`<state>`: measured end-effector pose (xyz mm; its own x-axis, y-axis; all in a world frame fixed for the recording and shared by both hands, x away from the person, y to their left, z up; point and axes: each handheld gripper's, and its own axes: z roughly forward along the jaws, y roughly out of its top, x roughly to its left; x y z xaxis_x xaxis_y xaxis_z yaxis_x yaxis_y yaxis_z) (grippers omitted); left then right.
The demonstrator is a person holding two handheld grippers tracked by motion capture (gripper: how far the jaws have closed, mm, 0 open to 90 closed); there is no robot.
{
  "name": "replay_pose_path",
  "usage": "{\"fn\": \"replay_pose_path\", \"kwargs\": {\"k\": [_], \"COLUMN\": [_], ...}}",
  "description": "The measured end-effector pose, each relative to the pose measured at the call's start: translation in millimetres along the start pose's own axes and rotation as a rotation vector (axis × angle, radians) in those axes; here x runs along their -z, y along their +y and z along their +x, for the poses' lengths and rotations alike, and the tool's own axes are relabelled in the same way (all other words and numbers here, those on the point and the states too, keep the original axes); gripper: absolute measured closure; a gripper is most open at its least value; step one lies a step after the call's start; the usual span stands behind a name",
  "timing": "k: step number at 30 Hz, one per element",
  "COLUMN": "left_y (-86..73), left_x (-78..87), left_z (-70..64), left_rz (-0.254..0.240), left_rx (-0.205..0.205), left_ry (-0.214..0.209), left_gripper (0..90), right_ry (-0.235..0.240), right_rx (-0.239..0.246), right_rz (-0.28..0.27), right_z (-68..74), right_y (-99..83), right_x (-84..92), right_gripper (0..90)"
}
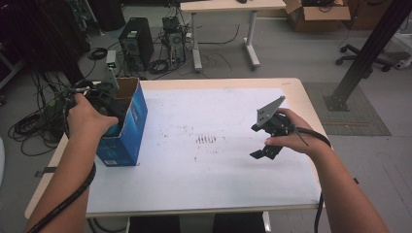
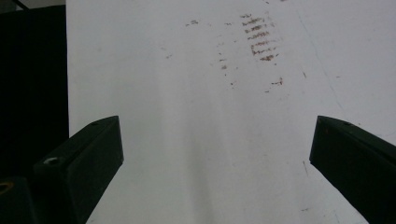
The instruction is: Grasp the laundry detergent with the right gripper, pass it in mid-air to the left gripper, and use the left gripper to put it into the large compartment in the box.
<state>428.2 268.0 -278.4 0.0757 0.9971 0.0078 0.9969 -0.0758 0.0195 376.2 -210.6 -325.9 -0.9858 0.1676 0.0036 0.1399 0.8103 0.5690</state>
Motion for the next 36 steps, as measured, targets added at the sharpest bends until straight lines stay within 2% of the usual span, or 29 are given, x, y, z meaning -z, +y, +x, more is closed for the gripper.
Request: {"fn": "replay_pose_path", "kwargs": {"k": [8,12,18,24,27,30,33,36], "left_y": [-2.8,-3.8,-5.8,-8.1,-10.0,-12.0,-14.9,-16.5], "left_x": [11.2,13.1,15.4,25.6,33.8,41.8,52.2,59.2], "left_z": [-2.1,-3.0,-2.8,-4.9,-5.5,-6.4,-8.6,-12.4], "left_rz": [-0.02,-0.018,-0.02,-0.033,-0.04,-0.058,-0.084,-0.088], "left_rx": [-0.003,-0.008,-0.008,-0.001,-0.018,-0.051,-0.067,-0.088], "left_ry": [0.001,0.012,0.007,0.009,0.01,0.02,0.022,0.029], "left_gripper": [29.4,23.9,23.6,23.1,21.5,14.6,13.8,11.2], "right_ry": [0.001,0.004,0.008,0.001,-0.003,-0.005,-0.006,-0.01], "right_rx": [0.003,0.003,0.005,0.009,0.009,0.01,0.011,0.015], "right_rz": [-0.007,-0.008,-0.01,-0.013,-0.013,-0.013,-0.014,-0.017], "right_z": [0.0,0.4,0.8,1.6,2.0,2.3,2.7,3.5], "right_y": [0.1,0.5,0.8,1.6,2.2,2.7,3.6,4.7], "right_x": [0.0,-0.9,-1.7,0.7,3.0,4.8,6.3,7.4], "right_gripper": [2.5,2.6,2.6,2.6,2.5,2.6,2.6,2.6]}}
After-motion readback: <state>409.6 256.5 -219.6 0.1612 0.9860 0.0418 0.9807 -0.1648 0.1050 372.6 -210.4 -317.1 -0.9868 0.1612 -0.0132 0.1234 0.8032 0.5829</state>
